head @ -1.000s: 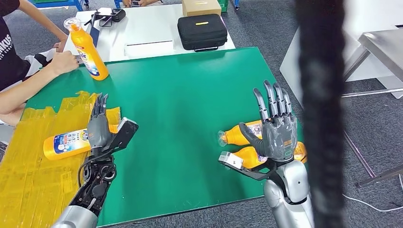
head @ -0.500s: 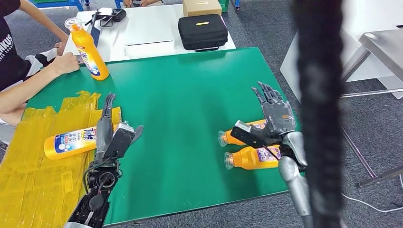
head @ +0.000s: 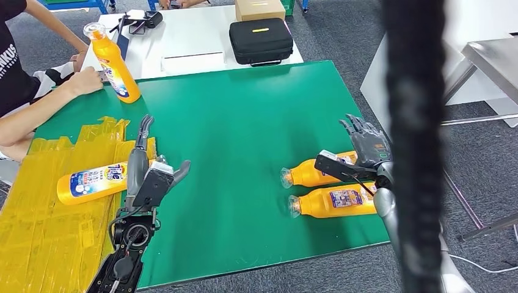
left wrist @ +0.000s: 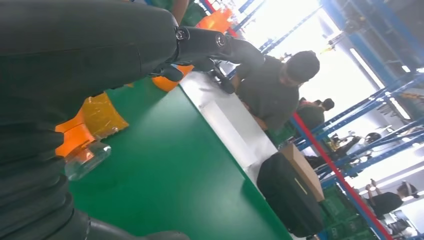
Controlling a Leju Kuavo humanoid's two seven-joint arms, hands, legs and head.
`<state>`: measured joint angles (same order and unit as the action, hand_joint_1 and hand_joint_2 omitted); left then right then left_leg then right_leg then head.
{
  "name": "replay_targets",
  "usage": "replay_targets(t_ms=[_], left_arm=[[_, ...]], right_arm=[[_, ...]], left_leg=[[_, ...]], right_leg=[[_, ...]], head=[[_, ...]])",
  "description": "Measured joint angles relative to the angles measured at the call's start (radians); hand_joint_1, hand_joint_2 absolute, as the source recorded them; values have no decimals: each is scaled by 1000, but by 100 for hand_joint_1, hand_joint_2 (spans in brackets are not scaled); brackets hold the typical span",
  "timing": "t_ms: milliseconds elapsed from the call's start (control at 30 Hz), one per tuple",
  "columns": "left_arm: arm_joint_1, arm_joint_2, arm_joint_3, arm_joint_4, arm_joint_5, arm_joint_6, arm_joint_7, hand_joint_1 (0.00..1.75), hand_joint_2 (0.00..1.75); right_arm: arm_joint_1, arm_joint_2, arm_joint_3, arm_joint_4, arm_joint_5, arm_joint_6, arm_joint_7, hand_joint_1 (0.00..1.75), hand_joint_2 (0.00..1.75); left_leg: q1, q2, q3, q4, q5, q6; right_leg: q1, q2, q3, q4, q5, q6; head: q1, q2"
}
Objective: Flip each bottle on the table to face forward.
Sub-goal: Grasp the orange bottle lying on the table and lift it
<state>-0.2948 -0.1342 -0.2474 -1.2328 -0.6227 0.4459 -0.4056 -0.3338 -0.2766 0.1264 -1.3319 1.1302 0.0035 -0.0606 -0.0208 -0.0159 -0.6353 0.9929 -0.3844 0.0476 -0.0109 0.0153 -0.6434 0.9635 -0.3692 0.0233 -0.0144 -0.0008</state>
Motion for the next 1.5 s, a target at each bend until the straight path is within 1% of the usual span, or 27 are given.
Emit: replay_targets(t_ms=[133,367,800,1100,1200,1300,1500], left_arm=[[-1,-2,1,4,26,-9,7,0,175],[-13,-8,10,28,78,-18,1,0,175],[-39,-18,16,83,129,-20,-14,0,175],[-50,-28,16,119,142,-16,-19,0,175],[-52,-30,15,127,154,-16,-24,0,175],[-58,-33,14,137,164,-14,-29,0,175],[-64,-37,13,156,171,-8,-32,0,175]], right_arm=[[-4,-14,-25,28,-2,18,19,0,175],[-11,-27,-76,82,2,20,50,0,175],[-17,-41,-114,166,1,51,51,0,175],[-50,-34,-115,265,20,39,27,0,175],[-62,-28,-114,296,33,14,1,0,175],[-82,-18,-107,338,51,-41,-23,0,175],[-109,9,-79,397,80,-115,-35,0,175]], left_leg=[[0,0,0,0,0,0],[0,0,0,0,0,0],[0,0,0,0,0,0],[0,0,0,0,0,0],[0,0,0,0,0,0],[0,0,0,0,0,0],[0,0,0,0,0,0]], right_leg=[[0,0,0,0,0,0],[0,0,0,0,0,0],[0,0,0,0,0,0],[0,0,0,0,0,0],[0,0,0,0,0,0],[0,0,0,0,0,0],[0,0,0,0,0,0]], head=[[0,0],[0,0],[0,0],[0,0],[0,0],[0,0],[0,0]])
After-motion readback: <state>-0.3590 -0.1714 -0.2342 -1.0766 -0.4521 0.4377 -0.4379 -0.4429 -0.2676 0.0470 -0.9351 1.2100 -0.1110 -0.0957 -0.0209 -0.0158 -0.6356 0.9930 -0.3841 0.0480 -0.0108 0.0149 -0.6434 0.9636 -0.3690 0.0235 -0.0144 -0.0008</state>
